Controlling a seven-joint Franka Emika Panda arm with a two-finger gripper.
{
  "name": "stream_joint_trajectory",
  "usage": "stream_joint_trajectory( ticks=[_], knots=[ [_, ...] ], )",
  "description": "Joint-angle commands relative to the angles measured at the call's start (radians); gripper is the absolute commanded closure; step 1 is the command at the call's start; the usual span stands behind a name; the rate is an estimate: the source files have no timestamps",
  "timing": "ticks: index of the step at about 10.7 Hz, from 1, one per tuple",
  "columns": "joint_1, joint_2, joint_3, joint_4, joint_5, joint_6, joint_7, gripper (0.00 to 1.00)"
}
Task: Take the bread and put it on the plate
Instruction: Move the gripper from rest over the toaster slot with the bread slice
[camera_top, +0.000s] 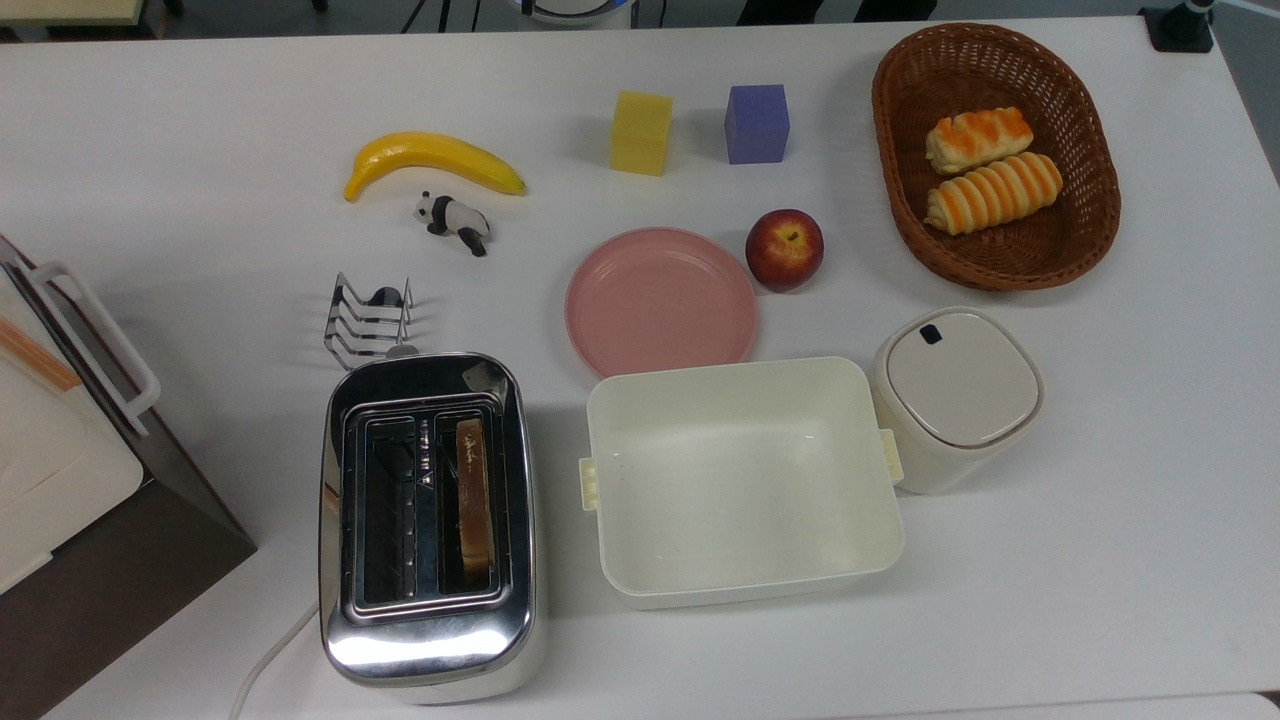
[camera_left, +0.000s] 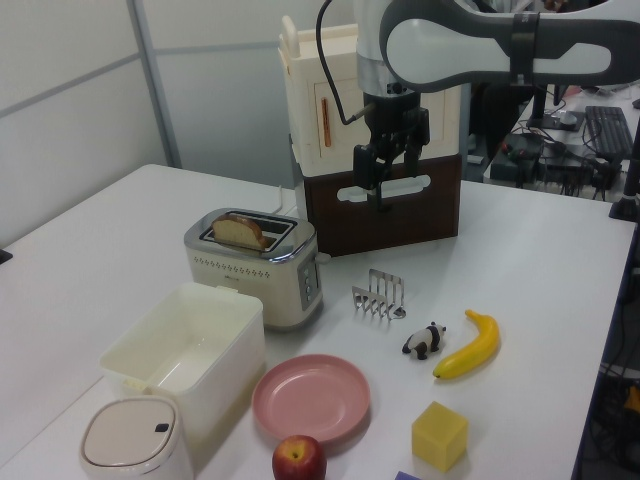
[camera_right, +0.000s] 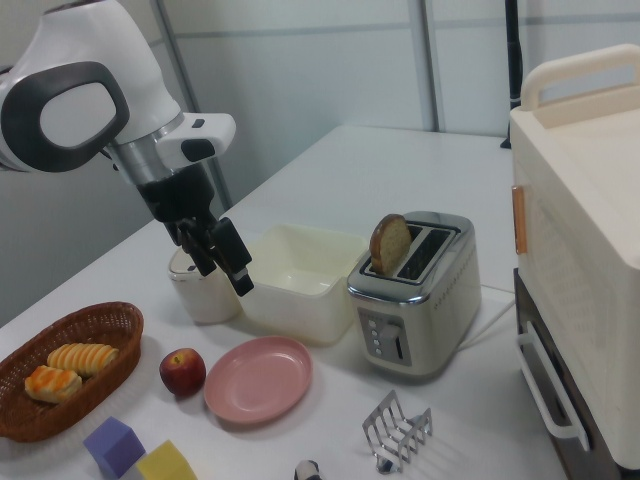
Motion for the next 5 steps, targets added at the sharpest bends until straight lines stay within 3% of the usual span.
stream_joint_trajectory(
  ticks=[1,5],
  knots=[
    [0.018,-0.015,-0.069,-0.043,0.063,0.110,-0.049,0.00],
    [0.029,0.035,-0.068,-0.040,0.065,0.221,0.004,0.00]
  ],
)
